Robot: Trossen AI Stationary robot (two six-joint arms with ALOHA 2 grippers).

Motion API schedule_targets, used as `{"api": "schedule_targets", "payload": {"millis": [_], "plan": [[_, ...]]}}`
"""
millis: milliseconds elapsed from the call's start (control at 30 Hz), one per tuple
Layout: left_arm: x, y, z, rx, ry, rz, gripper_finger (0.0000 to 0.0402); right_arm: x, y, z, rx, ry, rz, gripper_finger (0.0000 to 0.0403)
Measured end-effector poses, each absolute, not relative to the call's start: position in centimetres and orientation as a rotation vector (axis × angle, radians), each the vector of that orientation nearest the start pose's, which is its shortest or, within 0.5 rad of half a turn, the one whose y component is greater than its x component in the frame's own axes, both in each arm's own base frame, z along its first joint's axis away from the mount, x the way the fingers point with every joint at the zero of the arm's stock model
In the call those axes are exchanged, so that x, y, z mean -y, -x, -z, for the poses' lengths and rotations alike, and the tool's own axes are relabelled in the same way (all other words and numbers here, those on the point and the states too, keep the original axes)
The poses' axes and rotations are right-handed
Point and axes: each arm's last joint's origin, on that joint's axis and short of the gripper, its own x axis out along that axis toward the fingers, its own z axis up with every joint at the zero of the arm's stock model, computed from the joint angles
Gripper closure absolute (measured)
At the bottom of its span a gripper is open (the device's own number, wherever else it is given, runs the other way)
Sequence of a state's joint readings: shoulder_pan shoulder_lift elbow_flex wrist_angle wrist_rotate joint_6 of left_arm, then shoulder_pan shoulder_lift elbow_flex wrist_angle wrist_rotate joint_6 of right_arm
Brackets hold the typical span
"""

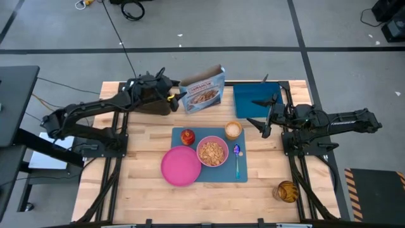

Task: Arrange a breakfast setting
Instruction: Put the bagel on the pink plate

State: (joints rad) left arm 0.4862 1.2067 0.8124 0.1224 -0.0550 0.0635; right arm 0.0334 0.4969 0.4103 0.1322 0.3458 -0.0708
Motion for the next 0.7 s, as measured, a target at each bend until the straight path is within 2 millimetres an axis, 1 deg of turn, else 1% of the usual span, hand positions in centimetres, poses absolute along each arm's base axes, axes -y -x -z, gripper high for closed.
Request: {"api": "schedule_targets", "payload": {"millis": [200,300,400,500,633,700], "plan": [[-12.1,-22.6,-29.8,-0.249,-0.002,-0.513,0.0106,0.5,-13.2,-27.2,0.034,0.062,0.314,0.0007],[-11.7,-22.0,-30.0,-0.267,0.001,-0.511,0.0106,0.5,-13.2,-27.2,0.034,0.061,0.314,0.0007],[-11.2,-20.9,-30.2,-0.319,0.008,-0.509,0.0106,0.5,-13.2,-27.2,0.034,0.062,0.309,0.0007],[-10.6,-19.4,-30.5,-0.360,0.019,-0.515,0.0106,0.5,-13.2,-27.2,0.035,0.061,0.307,0.0007],[-10.1,-16.7,-31.3,-0.392,0.011,-0.551,0.0106,0.5,-13.2,-27.4,0.051,0.059,0.303,0.0010],[-10.2,-15.2,-31.5,-0.458,0.009,-0.583,0.0107,0.4,-13.3,-27.4,0.058,0.059,0.267,0.0011]]}}
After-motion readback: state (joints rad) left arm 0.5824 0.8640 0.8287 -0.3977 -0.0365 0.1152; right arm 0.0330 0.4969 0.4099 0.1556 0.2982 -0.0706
